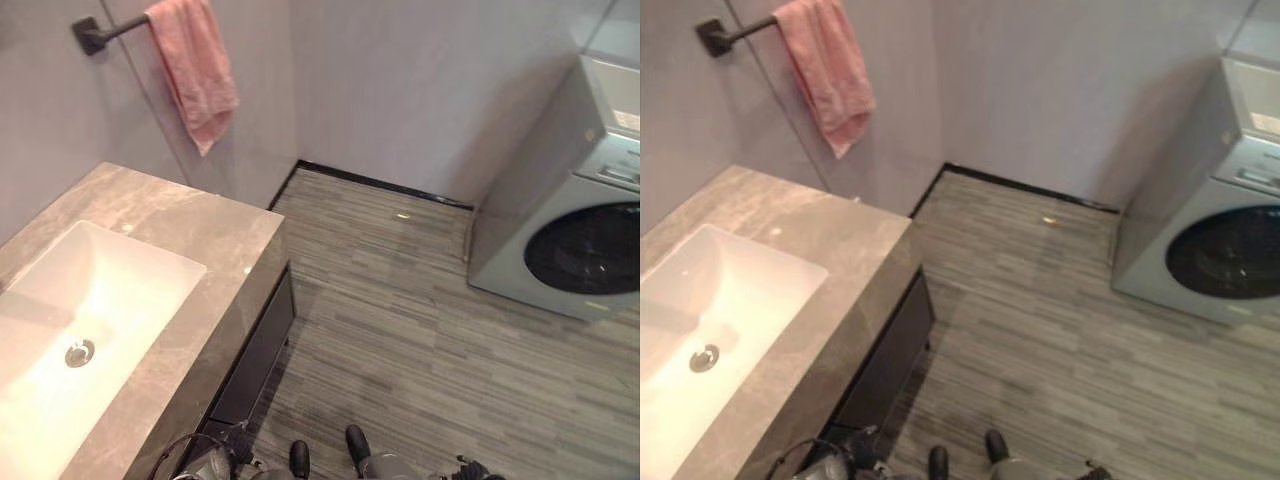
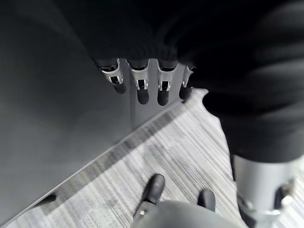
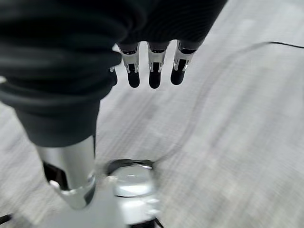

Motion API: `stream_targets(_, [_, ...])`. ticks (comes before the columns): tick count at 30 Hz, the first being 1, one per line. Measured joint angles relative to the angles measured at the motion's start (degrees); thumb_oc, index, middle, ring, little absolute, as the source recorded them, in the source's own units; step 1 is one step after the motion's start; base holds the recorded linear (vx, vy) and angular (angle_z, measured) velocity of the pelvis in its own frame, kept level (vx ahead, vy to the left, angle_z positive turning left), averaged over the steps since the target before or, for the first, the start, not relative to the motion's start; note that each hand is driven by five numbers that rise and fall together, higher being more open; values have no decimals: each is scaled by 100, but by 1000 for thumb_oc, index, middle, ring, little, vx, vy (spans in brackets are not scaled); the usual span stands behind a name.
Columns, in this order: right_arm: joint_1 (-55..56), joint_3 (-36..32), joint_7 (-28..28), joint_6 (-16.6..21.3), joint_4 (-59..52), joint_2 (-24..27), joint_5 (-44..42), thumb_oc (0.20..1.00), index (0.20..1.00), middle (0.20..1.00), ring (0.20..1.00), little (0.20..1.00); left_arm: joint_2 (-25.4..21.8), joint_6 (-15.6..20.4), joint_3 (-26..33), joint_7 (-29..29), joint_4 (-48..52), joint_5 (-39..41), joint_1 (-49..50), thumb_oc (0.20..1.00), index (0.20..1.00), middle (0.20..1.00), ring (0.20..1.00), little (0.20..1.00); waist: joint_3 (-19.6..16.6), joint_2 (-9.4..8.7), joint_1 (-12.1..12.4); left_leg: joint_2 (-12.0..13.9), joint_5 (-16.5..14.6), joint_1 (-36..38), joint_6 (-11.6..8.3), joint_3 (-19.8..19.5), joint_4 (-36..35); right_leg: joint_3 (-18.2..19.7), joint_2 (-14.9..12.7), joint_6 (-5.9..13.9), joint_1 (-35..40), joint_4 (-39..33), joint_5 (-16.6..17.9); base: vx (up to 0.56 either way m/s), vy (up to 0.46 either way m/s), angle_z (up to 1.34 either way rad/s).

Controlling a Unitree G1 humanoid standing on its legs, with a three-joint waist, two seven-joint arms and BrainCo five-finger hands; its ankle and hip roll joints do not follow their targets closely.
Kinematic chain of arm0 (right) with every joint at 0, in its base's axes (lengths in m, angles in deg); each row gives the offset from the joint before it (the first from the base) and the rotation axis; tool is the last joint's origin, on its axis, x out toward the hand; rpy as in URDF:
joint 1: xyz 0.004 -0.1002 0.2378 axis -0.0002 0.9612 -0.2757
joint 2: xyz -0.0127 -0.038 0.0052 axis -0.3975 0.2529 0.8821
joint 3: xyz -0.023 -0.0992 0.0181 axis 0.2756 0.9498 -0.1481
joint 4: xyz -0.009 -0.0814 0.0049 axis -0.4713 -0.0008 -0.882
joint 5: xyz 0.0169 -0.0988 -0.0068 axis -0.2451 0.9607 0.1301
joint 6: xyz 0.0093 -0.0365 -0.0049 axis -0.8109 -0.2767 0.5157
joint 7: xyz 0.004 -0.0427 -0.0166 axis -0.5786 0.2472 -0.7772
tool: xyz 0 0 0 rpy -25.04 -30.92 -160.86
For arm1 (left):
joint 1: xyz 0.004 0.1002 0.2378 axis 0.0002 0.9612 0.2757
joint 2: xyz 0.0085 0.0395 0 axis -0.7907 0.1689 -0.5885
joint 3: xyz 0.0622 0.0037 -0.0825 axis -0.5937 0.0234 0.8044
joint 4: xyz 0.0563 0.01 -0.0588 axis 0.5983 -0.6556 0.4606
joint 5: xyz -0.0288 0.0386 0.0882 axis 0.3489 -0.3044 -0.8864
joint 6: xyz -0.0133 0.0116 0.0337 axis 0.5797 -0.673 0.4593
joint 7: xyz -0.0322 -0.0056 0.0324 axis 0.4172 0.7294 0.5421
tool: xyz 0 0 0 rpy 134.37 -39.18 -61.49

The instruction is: Put brush and paste in cup on sink, flatten towel.

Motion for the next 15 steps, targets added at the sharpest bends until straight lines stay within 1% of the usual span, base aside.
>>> stream_targets(1, [-28,0,-12,-9,68,-61,24,1000,1000,1000,1000,1000,-19,42,274,74,108,277,98,1000,1000,1000,1000,1000,29,-15,119,103,3,-15,40,271,4,-789,-32,0,-129,-39,36,-83,88,-116])
stream_targets(2, [-82,-41,-28,-14,60,-102,31,1000,1000,1000,1000,1000,13,86,768,165,123,601,144,1000,1000,1000,1000,1000,57,15,185,151,-72,-14,97,381,12,-1815,-159,-156,-165,32,-78,26,62,-91])
stream_targets(3, [1,-46,-71,-3,25,-101,29,1000,1000,1000,1000,1000,132,65,1190,252,94,1045,157,1000,1000,1000,1000,1000,37,129,82,238,-126,9,94,363,19,-2647,-330,-267,-30,213,-212,37,54,-37])
stream_targets(4, [87,-44,-84,-4,21,-106,29,1000,1000,1000,1000,1000,145,78,1198,277,95,1189,168,1000,1000,1000,1000,1000,44,168,61,249,-129,84,85,349,15,-2693,-364,-231,89,293,-302,83,36,-40])
stream_targets(5, [211,-116,-133,-14,48,-144,25,1000,1000,1000,1000,1000,148,101,1200,329,89,1410,301,1000,1000,1000,1000,1000,27,148,162,297,-174,238,19,602,0,-2715,-453,-241,271,574,-563,63,-10,-69])
stream_targets(6, [186,-163,-135,-19,36,-144,20,1000,1000,1000,1000,1000,144,107,1215,356,92,1495,355,1000,1000,1000,1000,1000,-12,156,270,324,-236,290,-43,758,3,-2694,-478,-254,280,619,-713,99,-37,-90])
stream_targets(7, [186,-236,-132,-15,25,-130,8,1000,1000,1000,1000,1000,94,101,1248,378,68,1564,441,1000,1000,1000,1000,1000,-56,180,259,358,-277,300,-120,802,23,-2664,-430,-281,372,451,-740,96,-25,-50])
stream_targets(8, [227,-264,-127,-6,15,-105,-20,1000,1000,1000,1000,1000,111,99,1242,402,56,1597,473,1000,1000,1000,1000,1000,-87,224,177,399,-253,333,-155,756,35,-2678,-349,-395,527,219,-640,148,-43,-7])
stream_targets(9, [264,-265,-128,-8,6,-80,-27,1000,1000,1000,1000,1000,117,101,1243,406,58,1613,486,1000,1000,1000,1000,1000,-90,254,149,431,-235,414,-191,745,27,-2680,-275,-490,683,83,-575,98,-24,3])
stream_targets(10, [338,-266,-127,-12,12,-69,-30,1000,1000,1000,1000,1000,137,107,1254,429,-8,1652,509,1000,1000,1000,1000,1000,-139,291,157,487,-239,515,-258,764,32,-2653,-191,-517,846,-131,-543,123,-52,-8])
stream_targets(11, [426,-265,-129,-8,6,-61,-31,1000,1000,1000,1000,1000,176,97,1262,452,-145,1653,568,1000,1000,1000,1000,1000,-266,286,159,552,-291,597,-343,767,58,-2653,-101,-555,1032,-378,-486,83,-47,-12])
stream_targets(12, [441,-272,-128,-5,-29,-36,-34,1000,1000,1000,1000,1000,194,95,1248,468,-138,1652,607,1000,1000,1000,1000,1000,-396,348,158,595,-325,587,-393,768,114,-2645,-58,-568,1079,-460,-477,93,-73,-9])
stream_targets(13, [473,-275,-128,0,-31,10,-34,1000,1000,1000,1000,1000,235,94,1240,488,-137,1651,610,1000,1000,1000,1000,1000,-462,356,161,621,-351,586,-433,769,148,-2618,-17,-561,1131,-542,-465,29,-68,-8])
stream_targets(14, [463,-272,-126,0,-32,70,-33,1000,1000,1000,1000,1000,262,99,1229,517,-122,1652,585,1000,1000,1000,1000,1000,-516,428,166,655,-389,578,-487,761,251,-2582,22,-556,1219,-633,-443,24,-80,-12])
stream_targets(15, [428,-269,-125,1,-36,104,-33,1000,1000,1000,1000,1000,270,106,1215,525,-111,1652,579,1000,1000,1000,1000,1000,-529,444,179,667,-404,576,-508,750,312,-2553,39,-574,1260,-637,-416,12,-55,-14])
